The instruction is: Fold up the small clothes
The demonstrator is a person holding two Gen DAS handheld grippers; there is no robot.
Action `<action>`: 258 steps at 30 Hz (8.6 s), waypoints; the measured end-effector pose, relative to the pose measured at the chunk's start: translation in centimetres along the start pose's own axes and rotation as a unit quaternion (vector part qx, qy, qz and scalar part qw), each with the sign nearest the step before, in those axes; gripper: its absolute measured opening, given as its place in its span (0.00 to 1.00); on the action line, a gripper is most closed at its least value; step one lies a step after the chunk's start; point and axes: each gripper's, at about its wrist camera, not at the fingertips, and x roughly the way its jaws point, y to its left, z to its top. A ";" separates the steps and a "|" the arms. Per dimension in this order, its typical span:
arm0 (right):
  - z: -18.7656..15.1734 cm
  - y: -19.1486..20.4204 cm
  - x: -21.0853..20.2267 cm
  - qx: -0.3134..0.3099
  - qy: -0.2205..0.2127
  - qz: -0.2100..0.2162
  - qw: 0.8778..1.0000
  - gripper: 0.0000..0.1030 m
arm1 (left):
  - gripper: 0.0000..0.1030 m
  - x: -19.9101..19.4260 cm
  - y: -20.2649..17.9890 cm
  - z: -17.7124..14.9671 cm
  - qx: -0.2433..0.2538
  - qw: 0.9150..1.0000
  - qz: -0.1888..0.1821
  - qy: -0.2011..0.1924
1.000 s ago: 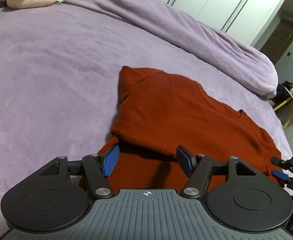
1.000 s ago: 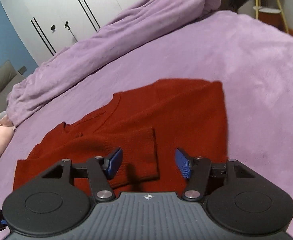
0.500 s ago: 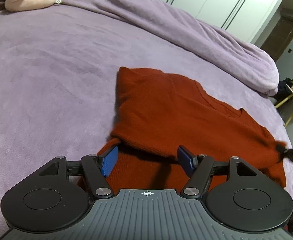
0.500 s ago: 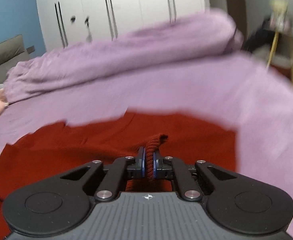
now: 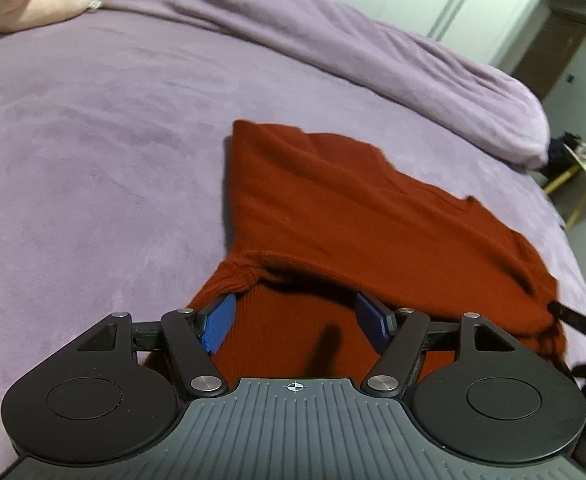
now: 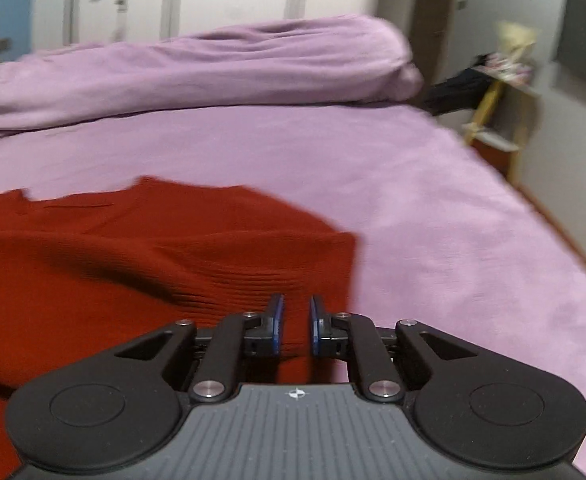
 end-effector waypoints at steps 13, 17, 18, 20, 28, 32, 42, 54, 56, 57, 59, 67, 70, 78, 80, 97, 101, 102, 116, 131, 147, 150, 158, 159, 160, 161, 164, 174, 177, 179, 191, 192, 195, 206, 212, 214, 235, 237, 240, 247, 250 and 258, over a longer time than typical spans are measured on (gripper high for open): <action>0.3 7.6 0.1 -0.080 -0.013 0.152 0.985 0.13 | 0.66 6.9 -6.3 3.4 0.099 0.995 0.013 0.018; 0.3 6.9 2.0 -0.109 -0.038 0.081 0.990 0.12 | 0.77 10.2 -7.1 4.0 0.126 0.991 0.055 0.010; 0.4 6.6 2.7 -0.112 -0.038 0.071 0.990 0.12 | 0.84 11.0 -7.0 4.2 0.120 0.991 0.061 0.008; 0.6 6.1 3.3 -0.118 -0.040 0.067 0.990 0.11 | 0.90 11.9 -7.0 4.6 0.117 0.991 0.070 0.004; 0.2 3.9 -0.2 -0.051 -0.027 0.126 0.990 0.12 | 0.83 7.8 -6.7 3.2 0.108 0.993 0.051 -0.005; -3.3 3.1 -1.7 -0.064 -0.003 0.143 0.988 0.13 | 0.85 6.3 -6.5 1.2 0.114 0.992 0.044 -0.007; -3.8 1.6 -3.3 -0.063 0.032 0.071 0.995 0.13 | 0.89 4.8 -6.7 0.7 0.169 0.981 0.097 0.014; -15.4 -9.8 -19.3 0.059 0.100 0.176 0.977 0.60 | 0.87 -9.8 0.5 -9.7 0.118 0.988 0.069 0.075; -16.0 -10.1 -20.5 0.056 0.103 0.188 0.975 0.60 | 0.87 -11.4 1.6 -11.2 0.108 0.988 0.072 0.085; -16.1 -9.8 -20.7 0.044 0.106 0.187 0.976 0.60 | 0.85 -12.0 2.0 -11.7 0.101 0.988 0.075 0.091; -15.9 -9.6 -21.1 0.035 0.106 0.176 0.978 0.59 | 0.84 -12.9 2.8 -12.5 0.086 0.989 0.076 0.096; -16.9 -11.4 -21.0 0.084 0.156 0.171 0.969 0.51 | 0.73 -14.4 5.1 -13.1 0.027 0.993 0.036 0.114; -17.1 -11.8 -20.9 0.099 0.161 0.182 0.965 0.46 | 0.60 -13.2 5.7 -13.2 0.002 0.990 0.005 0.138; -17.0 -13.2 -19.4 0.141 0.191 0.219 0.946 0.11 | 0.15 -12.4 6.9 -12.4 -0.028 0.985 -0.045 0.165; -16.8 -13.6 -18.9 0.163 0.208 0.249 0.932 0.07 | 0.13 -12.9 6.3 -12.1 -0.011 0.985 -0.059 0.161; -6.9 -10.7 -10.6 0.209 0.106 0.229 0.945 0.10 | 0.08 -8.4 2.1 -0.4 -0.017 1.000 -0.003 -0.007; -6.7 -10.1 -11.0 0.150 0.064 0.227 0.960 0.42 | 0.30 -7.4 2.1 -0.9 0.042 0.999 -0.007 -0.002; -6.7 -10.2 -11.2 0.130 0.052 0.223 0.965 0.46 | 0.40 -7.4 2.5 -1.1 0.054 0.998 -0.010 -0.001; -8.1 -9.1 -10.0 -0.003 0.067 0.226 0.972 0.32 | 0.40 -4.0 1.2 -3.0 0.133 0.990 -0.015 0.047; -7.6 -7.7 -8.4 -0.018 0.100 0.255 0.962 0.08 | 0.12 -1.5 1.3 -2.8 0.132 0.988 -0.010 0.082; 0.6 -5.8 -5.1 0.039 -0.012 0.186 0.982 0.05 | 0.08 -0.3 -0.9 6.9 0.086 0.995 -0.003 -0.040; 0.1 -5.2 -2.2 0.037 0.029 0.185 0.982 0.06 | 0.09 3.4 -0.5 5.8 0.089 0.996 0.017 0.002; -1.3 -5.4 -1.8 0.003 0.041 0.215 0.976 0.15 | 0.34 4.9 0.6 3.9 0.109 0.994 0.006 0.024; -1.3 -5.2 -1.7 -0.004 0.041 0.211 0.977 0.15 | 0.31 4.9 0.3 3.9 0.113 0.993 0.009 0.027; -1.4 -4.9 -1.7 -0.011 0.040 0.207 0.978 0.14 | 0.20 5.2 0.1 3.9 0.116 0.993 0.013 0.030; -1.4 -4.5 -1.7 -0.016 0.037 0.199 0.979 0.09 | 0.07 5.3 0.0 3.9 0.120 0.992 0.017 0.032; -1.2 -4.0 -3.1 -0.036 0.013 0.178 0.983 0.05 | 0.08 3.9 -0.9 4.4 0.135 0.990 0.026 0.007; 6.7 -2.6 -1.4 -0.010 -0.092 0.073 0.993 0.04 | 0.08 3.4 -4.8 13.5 0.122 0.983 0.063 -0.120; 7.8 -1.1 1.7 -0.007 -0.087 0.051 0.995 0.04 | 0.09 7.0 -5.6 14.2 0.120 0.981 0.104 -0.113; 7.7 -0.5 3.6 -0.004 -0.076 0.044 0.996 0.04 | 0.11 9.6 -5.5 13.8 0.117 0.981 0.129 -0.090; 4.6 8.2 1.1 -0.038 -0.072 0.238 0.968 0.11 | 0.59 10.5 -8.2 8.2 0.088 0.992 0.035 -0.085; 4.1 10.4 0.7 -0.060 -0.075 0.259 0.961 0.11 | 0.58 11.2 -9.0 7.9 0.098 0.991 0.037 -0.084; 2.6 14.5 1.4 -0.133 -0.076 0.246 0.957 0.11 | 0.59 13.2 -9.4 7.5 0.109 0.989 0.067 -0.072; 3.7 -2.2 8.7 0.045 -0.048 0.083 0.994 0.16 | 0.56 14.3 -5.9 7.3 0.125 0.985 0.084 -0.081; 3.3 -1.5 8.8 0.012 -0.043 0.041 0.998 0.27 | 0.57 14.0 -6.8 6.9 0.140 0.982 0.100 -0.075; 3.6 -0.8 8.6 -0.012 -0.043 0.026 0.999 0.27 | 0.58 13.6 -6.9 7.0 0.143 0.982 0.105 -0.071; -2.6 -4.2 -3.2 -0.015 -0.016 0.026 0.999 0.39 | 0.74 4.0 2.2 3.2 0.095 0.973 0.207 -0.035; -2.6 -4.6 -4.2 0.008 -0.009 0.046 0.999 0.39 | 0.73 2.7 3.5 3.3 0.058 0.979 0.194 -0.033; -2.9 -3.8 -6.1 0.027 -0.009 0.096 0.995 0.39 | 0.74 1.0 5.2 3.3 -0.019 0.994 0.106 -0.005; -4.3 3.2 -8.7 -0.013 -0.010 0.182 0.983 0.39 | 0.73 1.6 7.4 1.6 -0.137 0.986 -0.050 0.076; -4.6 6.2 -9.0 -0.030 0.001 0.206 0.978 0.31 | 0.71 2.7 7.4 2.1 -0.160 0.982 -0.066 0.069; -5.0 10.8 -7.3 -0.061 0.019 0.211 0.975 0.25 | 0.28 5.7 8.8 2.3 -0.242 0.962 -0.105 0.073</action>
